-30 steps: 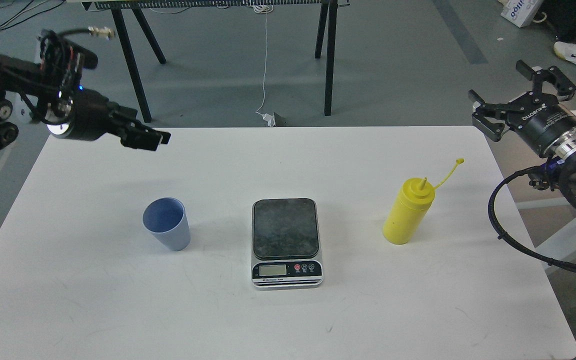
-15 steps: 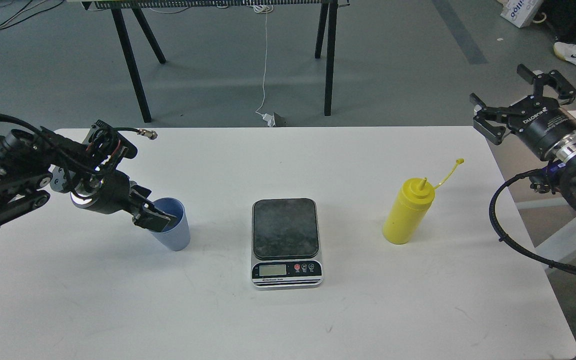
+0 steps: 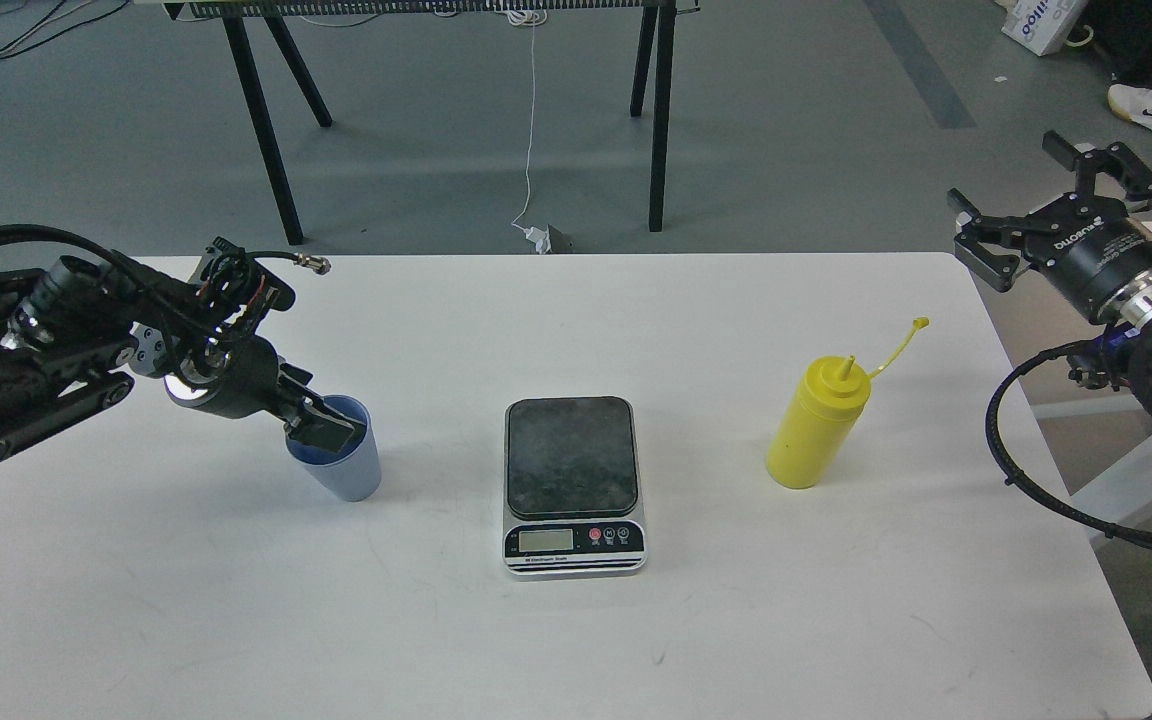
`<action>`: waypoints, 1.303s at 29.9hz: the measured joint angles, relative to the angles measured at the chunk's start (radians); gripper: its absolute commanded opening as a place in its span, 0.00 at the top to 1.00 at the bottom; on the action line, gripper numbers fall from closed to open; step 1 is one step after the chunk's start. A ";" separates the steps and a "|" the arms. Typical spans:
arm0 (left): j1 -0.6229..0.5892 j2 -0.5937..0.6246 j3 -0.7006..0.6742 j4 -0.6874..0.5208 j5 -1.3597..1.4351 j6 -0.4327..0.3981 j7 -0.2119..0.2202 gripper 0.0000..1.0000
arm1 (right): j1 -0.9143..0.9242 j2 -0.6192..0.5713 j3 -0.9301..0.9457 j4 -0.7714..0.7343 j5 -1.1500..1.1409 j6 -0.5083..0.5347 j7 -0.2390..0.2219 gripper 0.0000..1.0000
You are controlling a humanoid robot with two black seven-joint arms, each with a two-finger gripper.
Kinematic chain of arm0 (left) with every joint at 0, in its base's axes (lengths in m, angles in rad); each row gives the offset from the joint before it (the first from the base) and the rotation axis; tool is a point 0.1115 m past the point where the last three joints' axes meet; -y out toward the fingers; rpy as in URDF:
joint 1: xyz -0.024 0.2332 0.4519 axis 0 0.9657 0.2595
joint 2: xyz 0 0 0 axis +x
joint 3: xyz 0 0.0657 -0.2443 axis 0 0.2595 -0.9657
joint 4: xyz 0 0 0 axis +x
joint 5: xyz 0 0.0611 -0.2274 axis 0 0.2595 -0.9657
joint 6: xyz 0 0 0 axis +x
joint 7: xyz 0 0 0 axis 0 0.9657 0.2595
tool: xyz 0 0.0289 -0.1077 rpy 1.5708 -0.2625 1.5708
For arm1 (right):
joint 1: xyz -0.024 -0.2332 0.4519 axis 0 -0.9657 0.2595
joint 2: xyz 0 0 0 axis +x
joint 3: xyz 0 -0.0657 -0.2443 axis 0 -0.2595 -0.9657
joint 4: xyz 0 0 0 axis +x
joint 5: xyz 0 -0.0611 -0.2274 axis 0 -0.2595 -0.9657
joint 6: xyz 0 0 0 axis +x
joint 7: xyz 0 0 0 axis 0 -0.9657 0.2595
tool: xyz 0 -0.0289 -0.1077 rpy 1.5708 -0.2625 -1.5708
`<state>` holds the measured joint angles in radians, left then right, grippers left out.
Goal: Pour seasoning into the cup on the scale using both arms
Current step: 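Lower the left gripper onto the blue cup and grasp its rim, then lift the blue cup with the left gripper and lower it onto the scale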
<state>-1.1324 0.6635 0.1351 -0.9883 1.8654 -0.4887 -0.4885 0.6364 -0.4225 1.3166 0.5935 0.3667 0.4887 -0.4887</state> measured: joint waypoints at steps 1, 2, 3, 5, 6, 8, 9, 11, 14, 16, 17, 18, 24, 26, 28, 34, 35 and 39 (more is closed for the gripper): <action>0.002 -0.004 0.000 0.001 0.000 0.000 0.000 0.01 | -0.001 0.000 0.000 0.000 0.000 0.000 0.000 0.00; 0.007 -0.009 0.001 0.004 0.000 0.000 0.000 0.01 | -0.003 -0.001 0.001 0.000 0.000 0.000 0.000 0.00; 0.013 -0.013 0.001 0.009 0.000 0.000 0.000 0.02 | -0.004 -0.001 0.001 0.000 0.000 0.000 0.000 0.00; 0.024 -0.021 0.001 0.022 0.000 0.000 0.000 0.05 | -0.006 -0.001 0.001 0.000 0.000 0.000 0.000 0.00; 0.028 -0.026 0.001 0.030 0.000 0.000 0.000 0.08 | -0.006 -0.002 0.001 0.000 0.000 0.000 0.000 0.00; 0.034 -0.037 0.001 0.045 0.001 0.000 0.000 0.15 | -0.009 -0.002 0.002 0.000 0.000 0.000 0.000 0.00; 0.040 -0.043 0.001 0.054 0.002 0.000 0.000 0.19 | -0.011 -0.002 0.002 -0.001 0.000 0.000 0.000 0.00; 0.050 -0.051 0.002 0.065 0.003 0.000 0.000 0.28 | -0.013 -0.002 0.003 -0.001 0.000 0.000 0.000 0.00; 0.054 -0.053 0.003 0.070 0.007 0.000 0.000 0.48 | -0.015 -0.005 0.004 -0.001 0.000 0.000 0.000 0.00; 0.054 -0.053 0.003 0.072 0.012 0.000 0.000 0.58 | -0.017 -0.006 0.005 -0.001 0.000 0.000 0.000 0.00; 0.054 -0.052 0.002 0.073 0.013 0.000 0.000 0.64 | -0.018 -0.006 0.005 -0.001 0.000 0.000 0.000 0.00; 0.054 -0.052 0.002 0.074 0.014 0.000 0.000 0.74 | -0.018 -0.007 0.006 -0.001 0.000 0.000 0.000 0.00; 0.045 -0.053 0.000 0.087 0.014 0.000 0.000 1.00 | -0.022 -0.007 0.005 -0.001 0.000 0.000 0.000 0.00; 0.040 -0.053 -0.004 0.091 0.009 0.000 0.000 1.00 | -0.025 -0.007 0.004 -0.001 0.000 0.000 0.000 0.00; 0.036 -0.053 -0.008 0.093 0.005 0.000 0.000 1.00 | -0.027 -0.007 0.005 -0.001 0.000 0.000 0.000 0.00; -0.009 -0.050 -0.013 0.094 -0.017 0.000 0.000 1.00 | -0.027 -0.007 0.006 -0.001 0.000 0.000 0.000 0.00; -0.018 -0.049 -0.013 0.094 -0.029 0.000 0.000 1.00 | -0.027 -0.007 0.006 -0.001 0.000 0.000 0.000 0.00; -0.059 -0.048 -0.013 0.095 -0.108 0.000 0.000 1.00 | -0.027 -0.007 0.003 -0.002 0.000 0.000 0.000 0.00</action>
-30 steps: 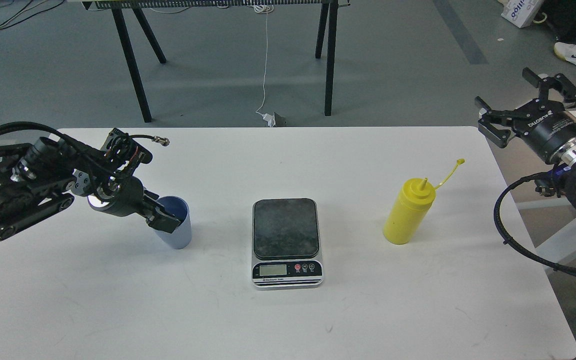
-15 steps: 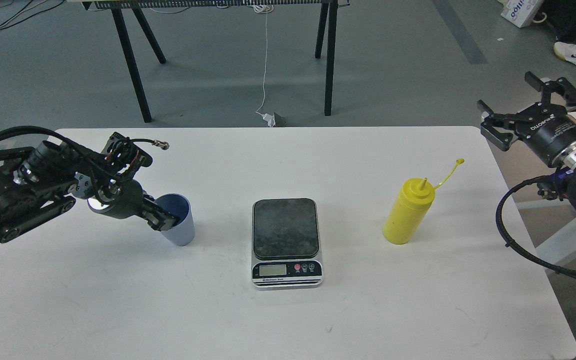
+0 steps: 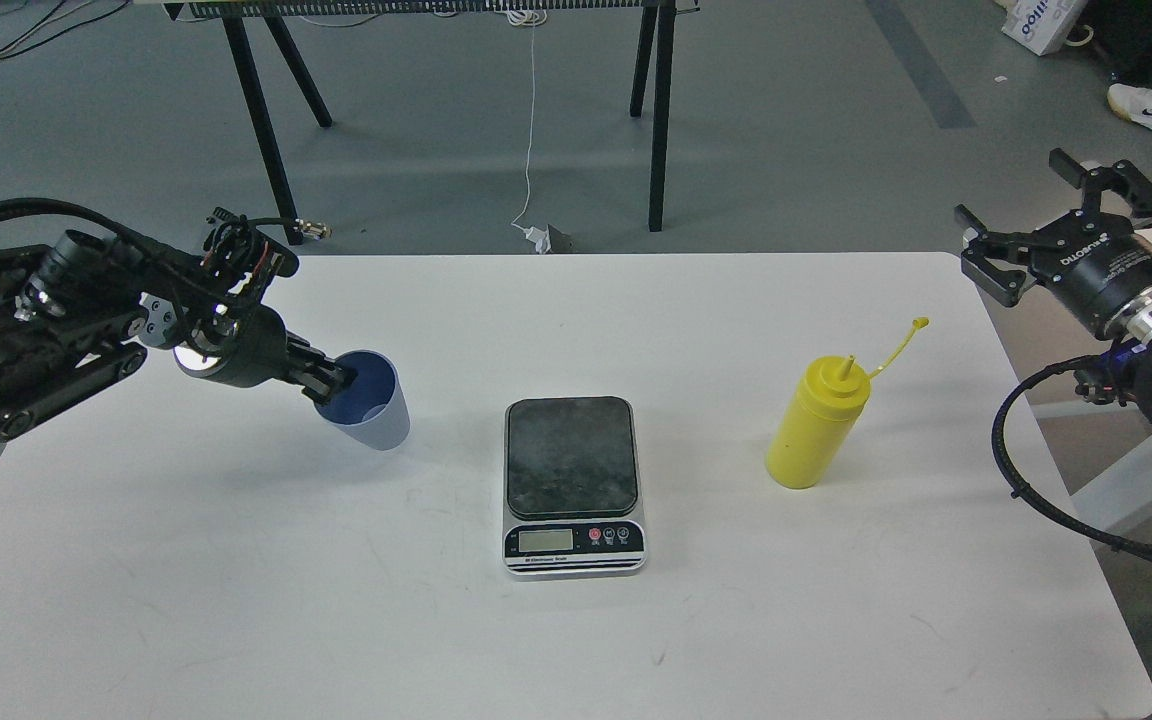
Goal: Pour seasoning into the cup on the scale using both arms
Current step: 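Lift the blue cup with the left gripper and lower it onto the scale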
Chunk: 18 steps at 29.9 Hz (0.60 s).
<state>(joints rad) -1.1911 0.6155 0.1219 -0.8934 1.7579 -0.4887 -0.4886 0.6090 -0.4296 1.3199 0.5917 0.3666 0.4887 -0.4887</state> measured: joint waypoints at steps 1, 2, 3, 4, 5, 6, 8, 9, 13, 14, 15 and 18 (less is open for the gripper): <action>-0.014 0.001 0.000 -0.003 -0.029 0.000 0.000 1.00 | 0.000 0.000 0.000 -0.001 0.000 0.000 0.000 0.00; -0.036 0.001 0.000 -0.008 -0.071 0.000 0.000 1.00 | 0.000 0.001 0.000 -0.001 0.000 0.000 0.000 0.00; -0.062 0.001 -0.002 -0.015 -0.120 0.000 0.000 1.00 | 0.000 0.001 -0.001 -0.001 0.000 0.000 0.000 0.00; -0.087 0.000 -0.005 -0.019 -0.170 0.000 0.000 1.00 | 0.000 0.002 -0.001 -0.001 0.000 0.000 0.000 0.00; -0.116 -0.004 -0.011 -0.022 -0.236 0.000 0.000 1.00 | 0.000 0.003 -0.001 -0.001 0.000 0.000 0.000 0.00; -0.140 -0.013 -0.017 -0.024 -0.301 0.000 0.000 1.00 | 0.000 0.004 0.000 -0.001 0.000 0.000 0.000 0.00; -0.166 -0.050 -0.020 -0.023 -0.387 0.000 0.000 1.00 | 0.000 0.006 0.001 -0.001 0.000 0.000 0.000 0.00; -0.172 -0.082 -0.020 -0.023 -0.408 0.000 0.000 1.00 | 0.000 0.006 0.002 -0.001 0.000 0.000 0.000 0.00; -0.169 -0.191 -0.006 -0.025 -0.353 0.000 0.000 1.00 | 0.001 0.003 0.003 -0.001 0.000 0.000 0.000 0.00; -0.163 -0.204 -0.001 -0.026 -0.320 0.000 0.000 1.00 | 0.001 0.001 0.004 -0.001 0.000 0.000 0.000 0.00; -0.153 -0.217 0.004 -0.026 -0.281 0.000 0.000 1.00 | 0.001 -0.001 0.005 -0.002 0.000 0.000 0.000 0.00; -0.112 -0.246 0.011 -0.025 -0.205 0.000 0.000 1.00 | 0.001 -0.008 0.005 -0.009 0.000 0.000 0.000 0.00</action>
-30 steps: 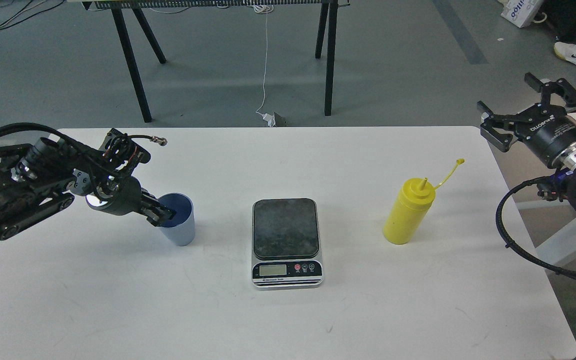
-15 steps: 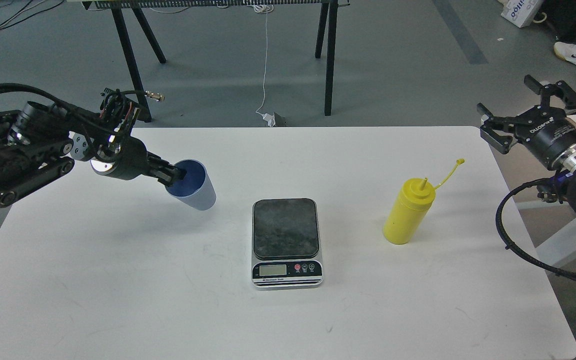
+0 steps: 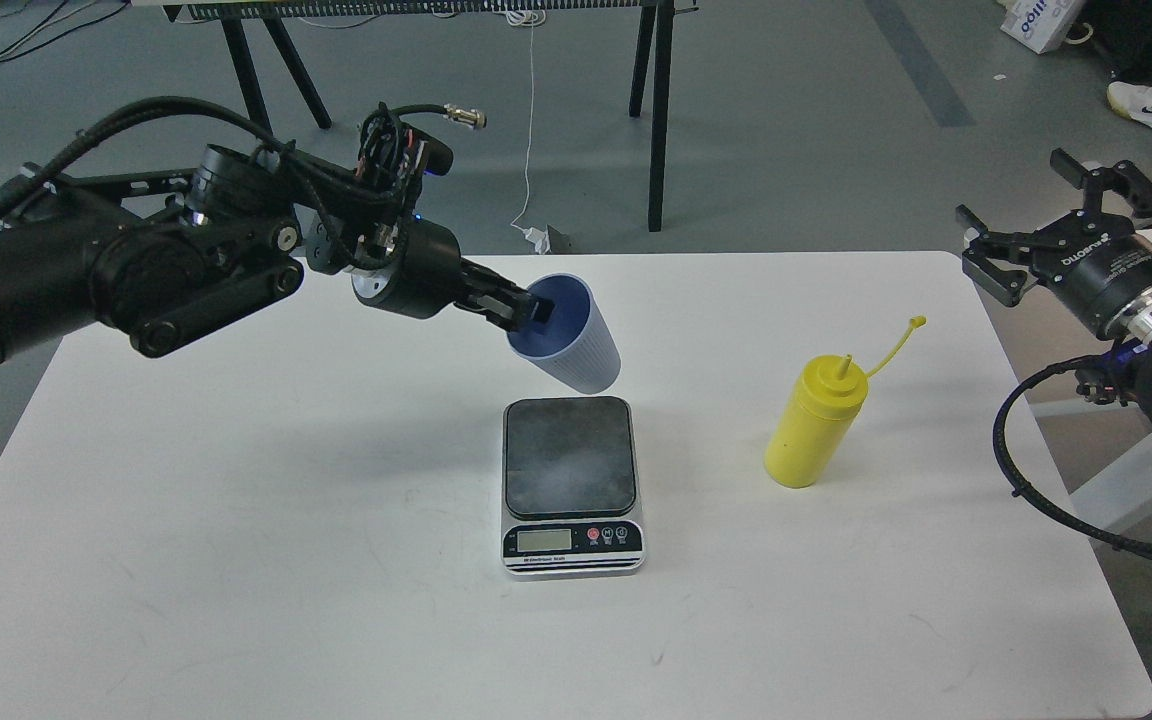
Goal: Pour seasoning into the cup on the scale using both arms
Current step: 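Lift the blue cup with the left gripper and lower it onto the scale, then release the cup and withdraw the left gripper upward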
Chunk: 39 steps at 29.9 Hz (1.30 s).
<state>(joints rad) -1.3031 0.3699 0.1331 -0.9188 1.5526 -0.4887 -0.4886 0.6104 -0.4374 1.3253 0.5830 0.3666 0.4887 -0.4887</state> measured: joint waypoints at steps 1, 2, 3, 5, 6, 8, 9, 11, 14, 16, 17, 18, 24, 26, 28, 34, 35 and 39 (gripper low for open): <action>0.011 -0.005 0.001 0.002 0.012 0.000 0.000 1.00 | 0.000 -0.001 0.000 -0.001 0.000 0.000 0.000 0.00; 0.017 -0.007 0.002 0.004 0.018 0.000 0.000 1.00 | 0.000 -0.002 0.000 -0.002 0.000 0.000 0.000 0.00; 0.021 -0.009 0.002 0.006 0.022 0.000 0.000 1.00 | 0.000 -0.003 0.000 -0.003 0.000 0.000 0.000 0.00; 0.027 -0.010 0.003 0.007 0.025 0.000 0.000 1.00 | 0.000 -0.004 0.001 -0.003 0.000 0.000 0.000 0.00; 0.032 -0.011 0.003 0.008 0.025 0.000 0.000 1.00 | 0.000 -0.004 0.001 -0.003 0.000 0.000 0.000 0.00; 0.046 -0.013 0.003 0.008 0.026 0.000 0.000 1.00 | -0.001 -0.004 0.002 -0.003 0.000 0.000 0.000 0.00; 0.050 -0.016 0.003 0.008 0.026 0.000 0.000 1.00 | -0.002 -0.004 0.002 -0.003 0.000 0.000 0.000 0.00; 0.057 -0.025 0.003 0.008 0.026 0.000 0.000 0.99 | -0.002 -0.005 0.003 -0.003 0.000 0.000 0.000 0.00; 0.074 -0.037 0.003 0.008 0.026 0.000 0.000 0.98 | -0.003 -0.006 0.004 -0.004 0.000 0.000 0.000 0.00; 0.081 -0.040 0.003 0.008 0.026 0.000 0.000 0.97 | -0.003 -0.009 0.005 -0.004 0.000 0.000 0.000 0.00; 0.083 -0.041 0.003 0.008 0.026 0.000 0.000 0.95 | -0.003 -0.011 0.005 -0.004 0.000 0.000 0.000 0.00; 0.084 -0.041 0.003 0.008 0.026 0.000 0.000 0.93 | -0.003 -0.012 0.005 -0.004 0.000 0.000 0.000 0.00; 0.091 -0.041 0.002 0.007 0.026 0.000 0.000 0.70 | -0.003 -0.022 0.005 -0.004 0.001 0.000 0.000 0.00; 0.091 -0.042 0.002 0.007 0.025 0.000 0.000 0.64 | -0.003 -0.022 0.005 -0.004 0.002 0.000 0.000 0.00; 0.092 -0.042 0.002 0.007 0.025 0.000 0.000 0.60 | -0.004 -0.022 0.005 -0.004 0.002 0.000 0.000 0.00; 0.095 -0.039 0.002 0.007 0.021 0.000 0.000 0.46 | -0.012 -0.023 0.005 -0.003 0.002 0.000 0.000 0.00; 0.095 -0.039 0.001 0.007 0.018 0.000 0.000 0.42 | -0.013 -0.023 0.005 -0.003 0.002 0.000 0.000 0.00; 0.091 -0.030 -0.008 0.007 0.004 0.000 0.000 0.21 | -0.016 -0.023 0.005 -0.003 0.002 0.000 0.000 0.00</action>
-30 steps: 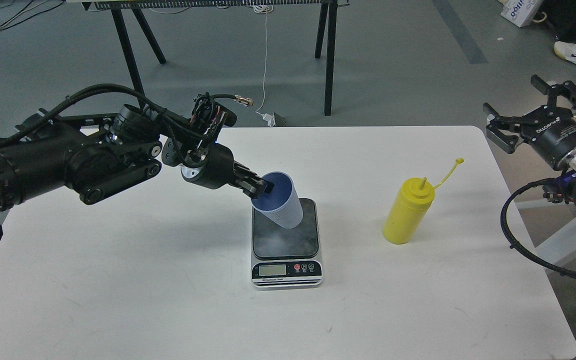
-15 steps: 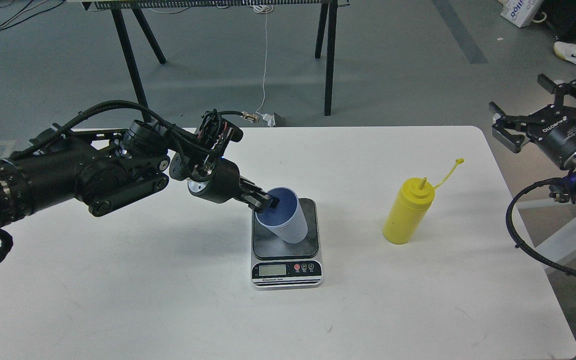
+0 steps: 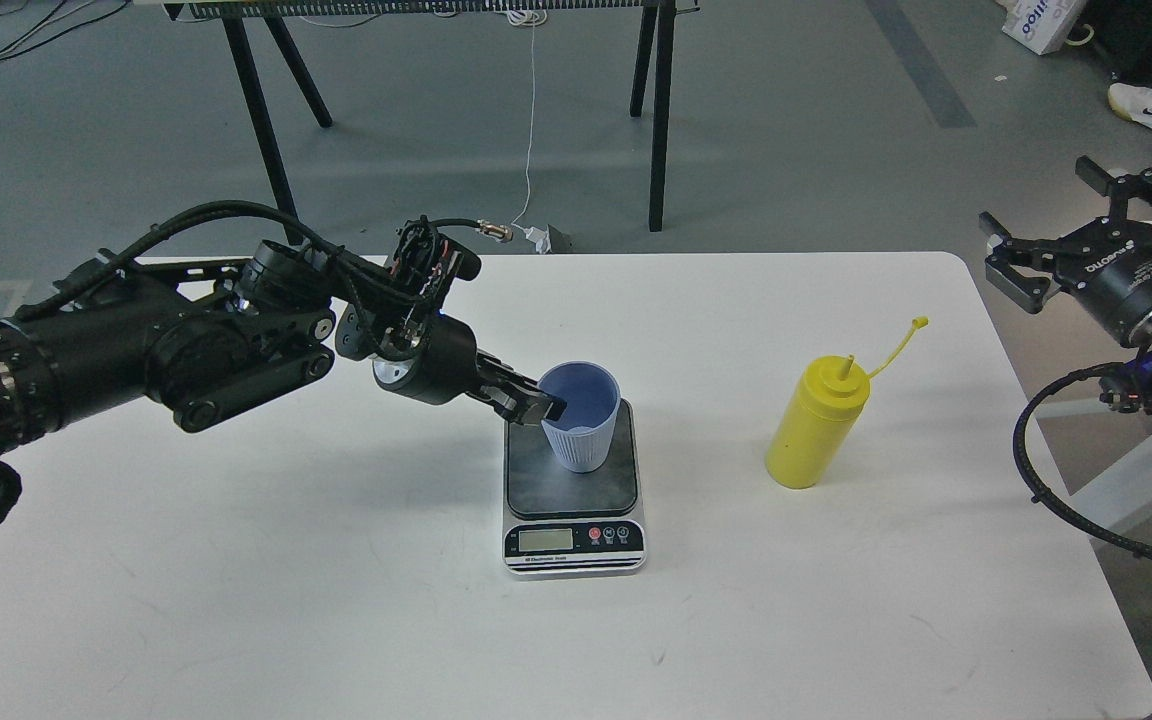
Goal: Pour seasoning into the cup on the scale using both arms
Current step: 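Release the cup and withdraw the left gripper upward, then move the right gripper to the yellow squeeze bottle and grasp it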
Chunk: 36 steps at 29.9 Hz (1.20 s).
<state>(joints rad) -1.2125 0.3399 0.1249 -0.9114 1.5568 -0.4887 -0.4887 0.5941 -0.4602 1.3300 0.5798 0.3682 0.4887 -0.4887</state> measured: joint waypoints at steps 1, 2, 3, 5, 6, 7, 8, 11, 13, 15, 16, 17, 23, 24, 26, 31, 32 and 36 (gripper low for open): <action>-0.004 0.003 -0.003 0.000 -0.003 0.000 0.000 0.18 | 0.000 0.000 0.000 0.000 0.000 0.000 0.000 0.00; -0.009 0.006 -0.006 0.000 -0.010 0.000 0.000 0.15 | 0.000 0.000 -0.001 0.001 0.000 0.000 0.000 0.00; -0.014 0.011 -0.009 0.000 -0.023 0.000 0.000 0.13 | 0.000 0.000 -0.002 0.001 0.000 0.000 0.000 0.00; -0.032 0.027 -0.015 0.000 -0.066 0.000 0.000 0.11 | 0.000 0.000 -0.009 0.004 0.000 0.000 0.000 0.00; -0.046 0.039 -0.017 0.000 -0.095 0.000 0.000 0.10 | 0.000 0.000 -0.014 0.008 0.000 0.000 0.000 0.00; -0.061 0.052 -0.019 0.000 -0.128 0.000 0.000 0.10 | 0.001 0.000 -0.020 0.012 0.000 0.000 0.000 0.00; -0.074 0.065 -0.020 0.000 -0.158 0.000 0.000 0.10 | 0.005 0.000 -0.028 0.017 0.000 0.000 0.000 0.00; -0.104 0.121 -0.039 0.000 -0.289 0.000 0.000 0.10 | 0.018 -0.027 -0.058 0.075 0.000 0.000 0.000 0.00; -0.108 0.166 -0.079 0.011 -0.401 0.000 0.000 0.10 | 0.019 -0.080 -0.053 0.157 0.015 0.000 0.000 0.00; -0.102 0.194 -0.129 0.054 -0.503 0.000 0.000 0.10 | 0.011 -0.138 -0.026 0.230 0.068 0.000 0.000 0.00; -0.096 0.201 -0.155 0.090 -0.554 0.000 0.000 0.10 | -0.003 -0.166 -0.014 0.260 0.119 0.000 0.000 0.00; -0.088 0.205 -0.176 0.125 -0.599 0.000 0.000 0.10 | -0.023 -0.183 -0.006 0.278 0.172 0.000 0.000 0.00; -0.024 0.198 -0.271 0.326 -0.919 0.000 0.000 0.10 | -0.276 -0.209 0.014 0.365 0.471 0.000 0.000 0.00; -0.019 0.197 -0.274 0.337 -0.960 0.000 0.000 0.10 | -0.328 -0.206 0.015 0.386 0.501 0.000 0.000 0.00; -0.004 0.193 -0.277 0.351 -1.040 0.000 0.000 0.10 | -0.445 -0.195 0.009 0.435 0.545 0.000 0.000 0.00; 0.062 0.167 -0.278 0.356 -1.114 0.000 0.000 0.10 | -0.635 -0.128 -0.034 0.512 0.559 0.000 0.000 0.00; 0.074 0.163 -0.278 0.356 -1.115 0.000 0.000 0.10 | -0.657 -0.119 -0.051 0.518 0.558 0.000 0.000 0.00; 0.095 0.159 -0.278 0.356 -1.116 0.000 0.000 0.10 | -0.686 -0.103 -0.116 0.509 0.529 0.000 0.000 0.00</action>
<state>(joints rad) -1.1173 0.4991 -0.1528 -0.5551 0.4410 -0.4886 -0.4886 -0.0921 -0.5629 1.2136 1.0887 0.8973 0.4887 -0.4886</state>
